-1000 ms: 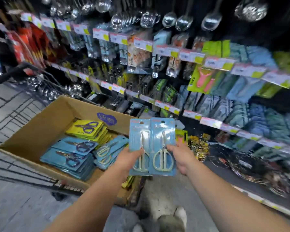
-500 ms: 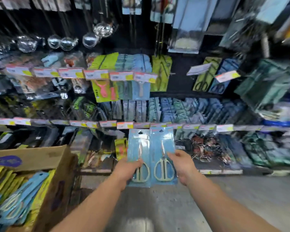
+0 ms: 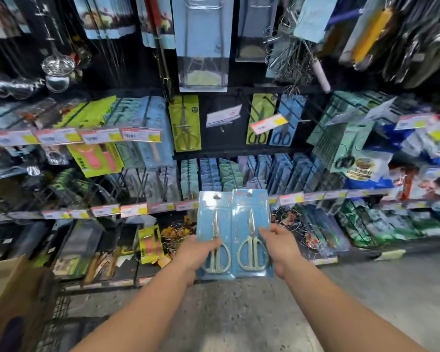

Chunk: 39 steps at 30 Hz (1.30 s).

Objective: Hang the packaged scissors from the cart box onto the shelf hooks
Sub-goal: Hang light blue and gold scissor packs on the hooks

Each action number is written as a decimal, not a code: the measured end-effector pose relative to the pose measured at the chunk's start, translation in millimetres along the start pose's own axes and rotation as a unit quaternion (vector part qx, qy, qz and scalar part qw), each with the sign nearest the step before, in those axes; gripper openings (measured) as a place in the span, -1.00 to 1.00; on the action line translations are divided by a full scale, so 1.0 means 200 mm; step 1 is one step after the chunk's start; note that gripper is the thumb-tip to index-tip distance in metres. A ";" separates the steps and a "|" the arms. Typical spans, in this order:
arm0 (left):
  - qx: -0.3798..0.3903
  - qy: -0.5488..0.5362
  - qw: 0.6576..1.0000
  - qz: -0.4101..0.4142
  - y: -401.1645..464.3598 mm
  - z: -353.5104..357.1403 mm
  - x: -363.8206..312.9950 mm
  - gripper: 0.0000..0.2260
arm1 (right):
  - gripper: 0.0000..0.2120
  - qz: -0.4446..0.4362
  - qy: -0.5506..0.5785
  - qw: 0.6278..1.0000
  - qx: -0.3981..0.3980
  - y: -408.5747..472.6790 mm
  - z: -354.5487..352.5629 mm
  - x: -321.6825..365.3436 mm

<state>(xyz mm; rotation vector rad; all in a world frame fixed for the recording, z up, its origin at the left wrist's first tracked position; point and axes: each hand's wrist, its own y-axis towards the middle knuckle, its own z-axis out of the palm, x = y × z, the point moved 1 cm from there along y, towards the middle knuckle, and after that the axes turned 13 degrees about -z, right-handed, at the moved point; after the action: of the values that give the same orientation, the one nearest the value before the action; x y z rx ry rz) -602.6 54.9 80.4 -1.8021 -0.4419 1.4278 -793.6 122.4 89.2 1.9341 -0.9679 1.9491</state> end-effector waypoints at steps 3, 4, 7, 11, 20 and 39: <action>-0.010 -0.016 1.000 0.001 0.04 0.01 -0.05 -0.79 | -0.92 0.010 0.011 1.000 0.014 0.07 0.02 -0.01; -0.017 -0.012 1.000 0.001 0.06 0.01 -0.07 -0.80 | -0.92 0.014 0.015 1.000 0.015 0.09 0.03 -0.01; -0.010 -0.019 1.000 -0.004 0.15 0.03 -0.12 -0.81 | -0.92 0.019 0.017 1.000 0.012 0.19 0.04 0.00; 0.007 -0.005 1.000 0.001 0.30 0.07 -0.23 -0.85 | -0.92 0.018 0.019 1.000 -0.007 0.34 0.06 0.03; 0.006 -0.015 1.000 -0.010 0.56 0.10 -0.52 -0.27 | -0.57 -0.013 -0.010 1.000 -0.013 0.67 0.13 0.17; -0.034 -0.125 0.991 -0.038 0.70 0.30 -0.74 -0.74 | -0.94 -0.089 0.059 0.993 0.044 1.04 0.06 0.38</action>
<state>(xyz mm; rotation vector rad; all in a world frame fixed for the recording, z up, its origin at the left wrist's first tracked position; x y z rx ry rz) -730.3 -113.4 69.9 -1.6450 -0.6888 1.6090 -914.0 -62.8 101.4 1.8551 -0.6661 2.0068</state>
